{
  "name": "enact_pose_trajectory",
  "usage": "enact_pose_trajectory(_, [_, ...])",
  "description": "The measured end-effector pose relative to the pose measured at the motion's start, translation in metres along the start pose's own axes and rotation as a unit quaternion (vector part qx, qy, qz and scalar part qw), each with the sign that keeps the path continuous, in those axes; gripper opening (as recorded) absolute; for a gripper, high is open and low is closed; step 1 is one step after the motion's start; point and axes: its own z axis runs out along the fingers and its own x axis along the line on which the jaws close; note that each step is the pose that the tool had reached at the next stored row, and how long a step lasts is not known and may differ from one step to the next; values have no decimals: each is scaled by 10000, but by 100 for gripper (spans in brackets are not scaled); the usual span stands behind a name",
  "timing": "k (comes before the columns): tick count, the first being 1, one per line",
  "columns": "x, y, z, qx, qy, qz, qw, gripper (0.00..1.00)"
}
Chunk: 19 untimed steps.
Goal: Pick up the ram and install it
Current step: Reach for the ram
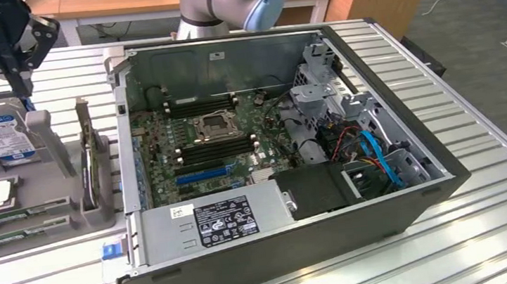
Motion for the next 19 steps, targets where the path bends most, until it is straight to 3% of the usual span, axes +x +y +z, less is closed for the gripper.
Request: enact_pose_trajectory(19, [423, -33, 22, 0, 1, 0, 10000, 10])
